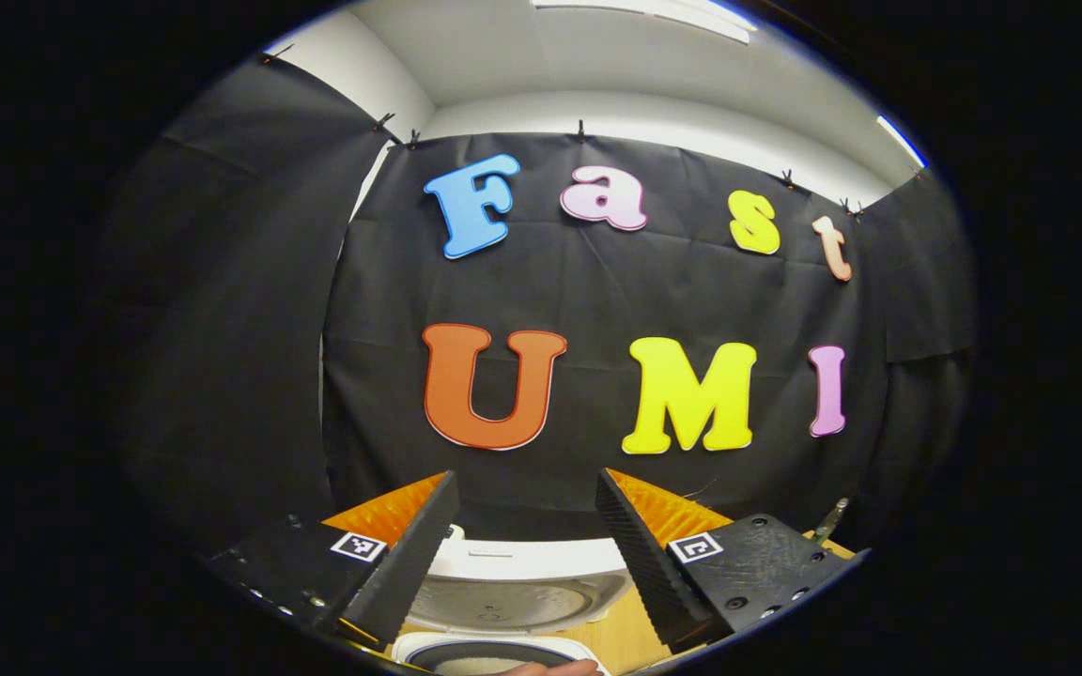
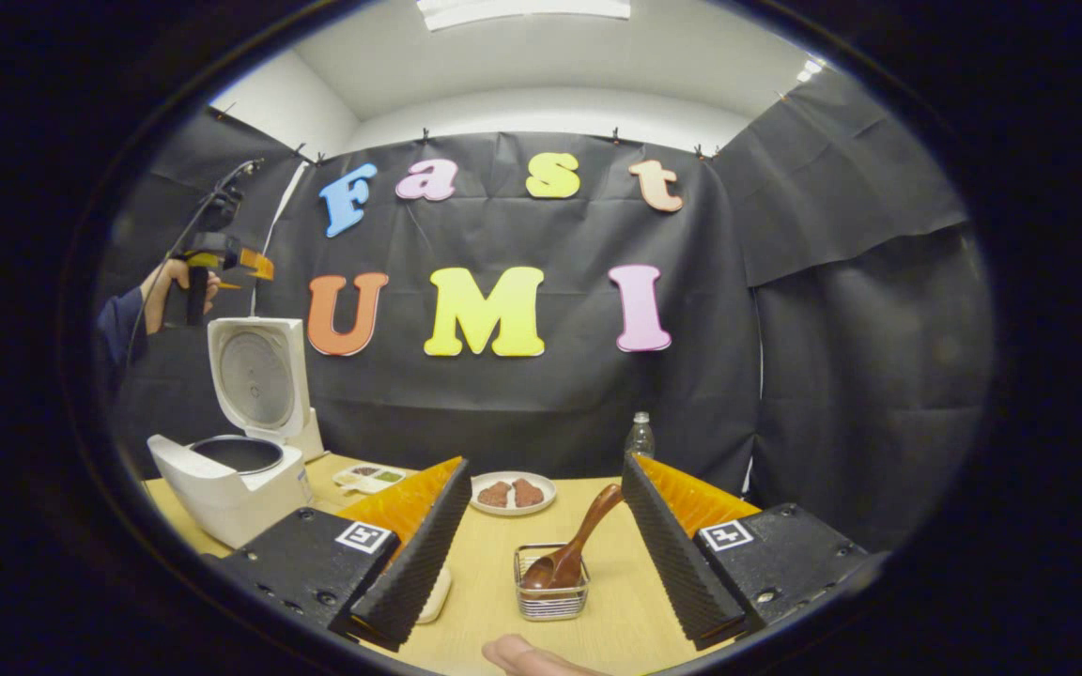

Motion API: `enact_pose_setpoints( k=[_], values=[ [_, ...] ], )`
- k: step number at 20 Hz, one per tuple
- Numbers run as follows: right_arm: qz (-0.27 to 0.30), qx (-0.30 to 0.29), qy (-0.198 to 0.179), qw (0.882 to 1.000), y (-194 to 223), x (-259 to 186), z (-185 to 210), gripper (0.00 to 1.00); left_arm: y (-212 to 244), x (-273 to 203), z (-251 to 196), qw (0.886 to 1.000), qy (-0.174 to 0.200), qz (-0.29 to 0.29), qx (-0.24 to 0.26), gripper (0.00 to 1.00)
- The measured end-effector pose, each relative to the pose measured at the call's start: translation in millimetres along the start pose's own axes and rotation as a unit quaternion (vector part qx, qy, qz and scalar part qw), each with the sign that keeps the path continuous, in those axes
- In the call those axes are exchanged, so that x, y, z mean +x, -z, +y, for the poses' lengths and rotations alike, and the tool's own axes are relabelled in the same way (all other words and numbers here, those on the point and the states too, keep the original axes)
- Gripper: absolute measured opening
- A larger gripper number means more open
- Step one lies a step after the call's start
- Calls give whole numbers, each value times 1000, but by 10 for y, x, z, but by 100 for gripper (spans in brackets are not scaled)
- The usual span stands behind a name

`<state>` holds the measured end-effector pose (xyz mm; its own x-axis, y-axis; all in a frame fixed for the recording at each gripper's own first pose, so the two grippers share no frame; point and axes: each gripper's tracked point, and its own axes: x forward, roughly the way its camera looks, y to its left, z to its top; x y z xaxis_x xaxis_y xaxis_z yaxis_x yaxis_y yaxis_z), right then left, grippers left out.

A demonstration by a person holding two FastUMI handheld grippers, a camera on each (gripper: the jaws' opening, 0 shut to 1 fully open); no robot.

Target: Close the left gripper, press the button to open the rice cooker; take a wooden spoon from the chopstick holder with the right hand, scoop a spoonful of rice and pour it into the rice cooker, then put the wooden spoon back into the chopstick holder.

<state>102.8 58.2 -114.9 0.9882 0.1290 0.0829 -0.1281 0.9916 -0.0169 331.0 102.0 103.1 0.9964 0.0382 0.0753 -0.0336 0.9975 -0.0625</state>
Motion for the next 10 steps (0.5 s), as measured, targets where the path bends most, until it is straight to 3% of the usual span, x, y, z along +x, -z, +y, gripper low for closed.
enact_pose_setpoints(
  k=[3, 6, 7, 8, 10],
  values=[
    [7, 34, -33, 999, 66, 10, 78, 100, 251, 290, 166, 999, -23, 24, 15, 94],
    [20, 33, -27, 999, 111, -25, 30, 100, 560, 471, 190, 997, -31, 64, 18, 94],
    [20, 27, -18, 999, 100, -60, -5, 100, 577, 475, 229, 996, -42, 66, 41, 83],
    [19, 21, -7, 1000, 85, -112, -56, 100, 519, 500, 236, 996, -42, 58, 51, 96],
    [23, 15, 10, 1000, 67, -204, -114, 100, 583, 475, 250, 995, -48, 73, 39, 95]
  ],
)
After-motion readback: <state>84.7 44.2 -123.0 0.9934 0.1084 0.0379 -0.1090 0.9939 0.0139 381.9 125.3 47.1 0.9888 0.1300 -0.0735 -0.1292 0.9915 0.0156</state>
